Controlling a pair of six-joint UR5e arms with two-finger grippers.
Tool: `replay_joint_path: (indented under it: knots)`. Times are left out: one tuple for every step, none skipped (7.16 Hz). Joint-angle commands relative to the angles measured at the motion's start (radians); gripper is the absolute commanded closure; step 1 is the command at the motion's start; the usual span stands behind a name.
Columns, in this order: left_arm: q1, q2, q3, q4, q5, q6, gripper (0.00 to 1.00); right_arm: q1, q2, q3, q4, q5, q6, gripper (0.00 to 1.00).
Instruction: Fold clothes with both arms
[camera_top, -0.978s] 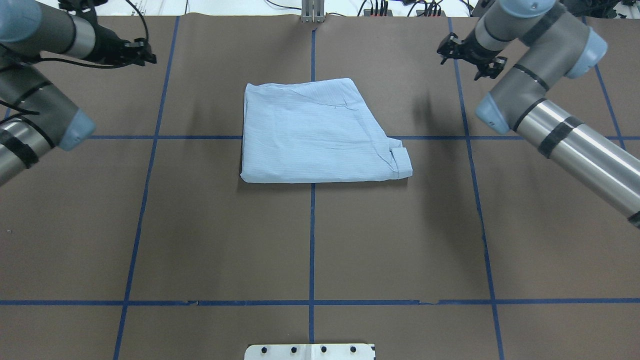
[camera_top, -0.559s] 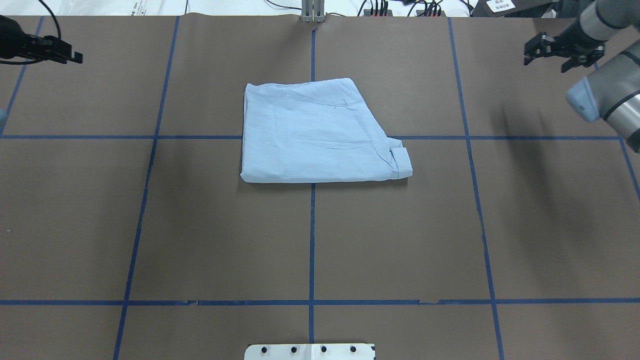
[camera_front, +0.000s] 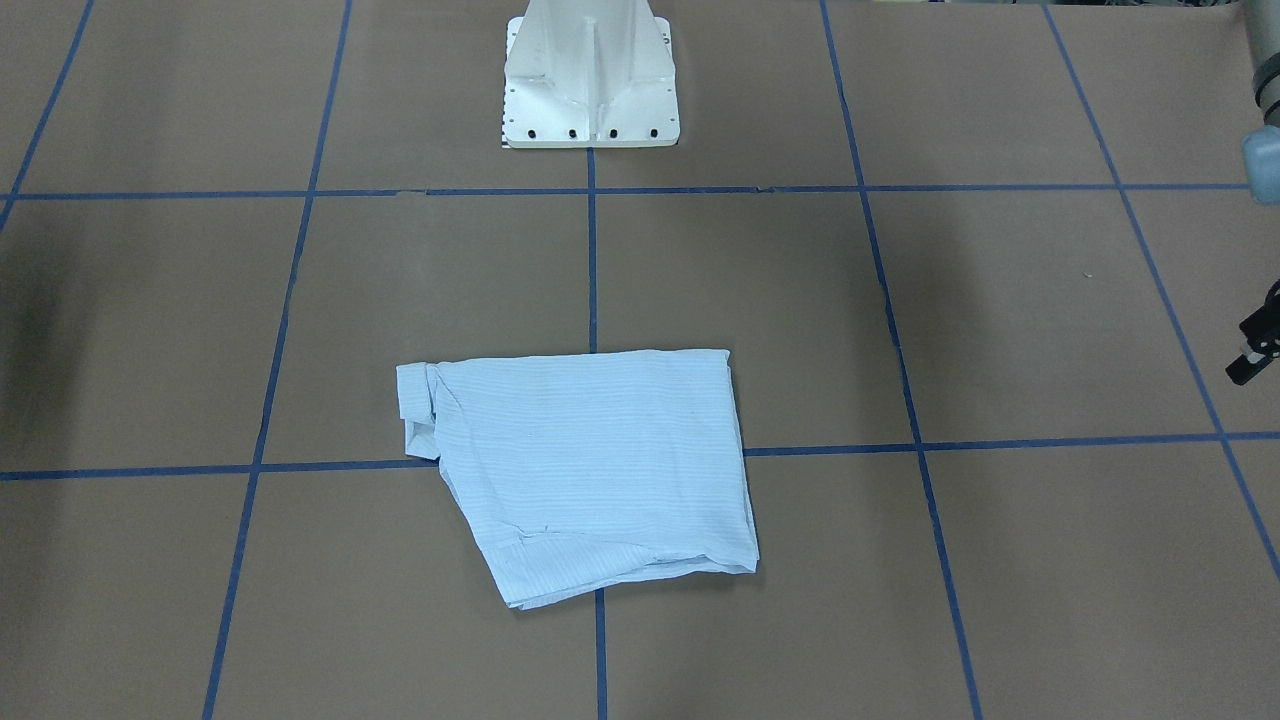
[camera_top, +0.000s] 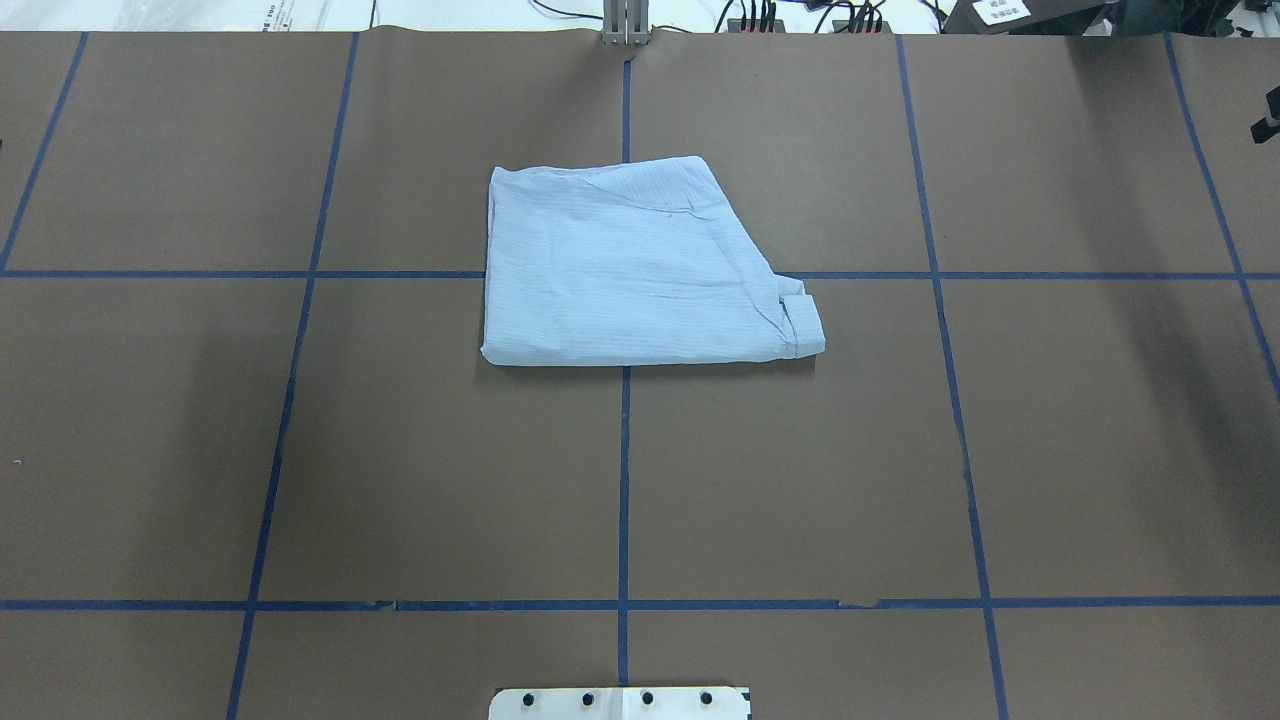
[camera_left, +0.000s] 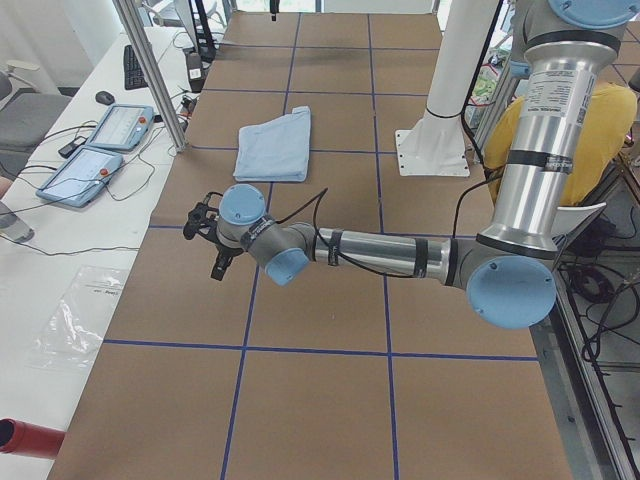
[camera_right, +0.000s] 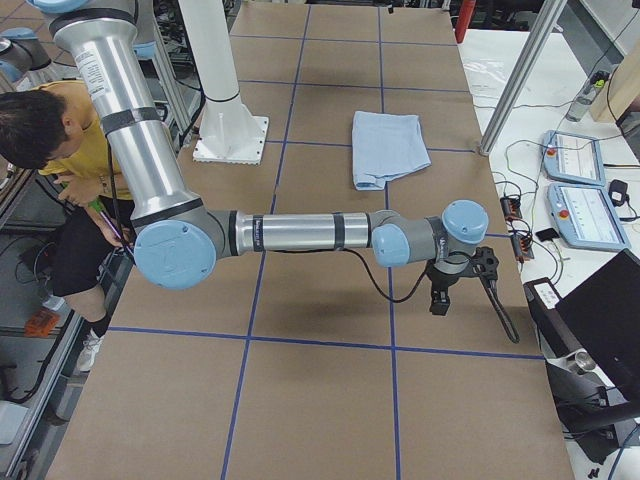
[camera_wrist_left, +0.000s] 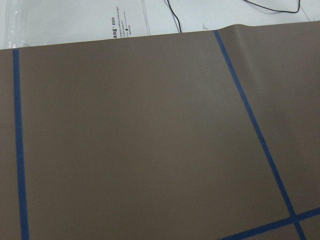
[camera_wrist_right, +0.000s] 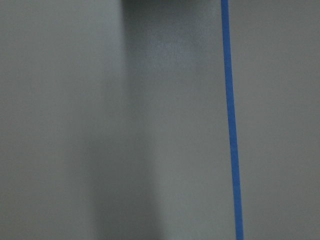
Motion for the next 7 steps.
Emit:
replay_joint_path:
  knots:
    - [-0.035, 0.067, -0.137, 0.22, 0.001, 0.142, 0.0, 0.023, -0.022, 0.281, -0.375, -0.012, -0.107, 0.0]
    - [-0.035, 0.07, -0.138, 0.238, 0.001, 0.143, 0.0, 0.022, -0.042, 0.347, -0.403, -0.041, -0.107, 0.0]
    - [-0.036, 0.079, -0.14, 0.236, 0.002, 0.143, 0.0, 0.016, -0.029, 0.357, -0.406, -0.047, -0.104, 0.0]
    - [-0.047, 0.084, -0.158, 0.236, 0.002, 0.143, 0.0, 0.015, -0.044, 0.391, -0.409, -0.046, -0.103, 0.0]
    - [-0.052, 0.096, -0.163, 0.236, 0.002, 0.141, 0.0, 0.015, -0.061, 0.399, -0.409, -0.047, -0.097, 0.0]
    - [-0.056, 0.107, -0.168, 0.233, 0.005, 0.141, 0.0, 0.015, -0.071, 0.4, -0.409, -0.044, -0.096, 0.0]
    - [-0.058, 0.11, -0.166, 0.232, 0.007, 0.147, 0.0, 0.015, -0.078, 0.4, -0.406, -0.043, -0.096, 0.0]
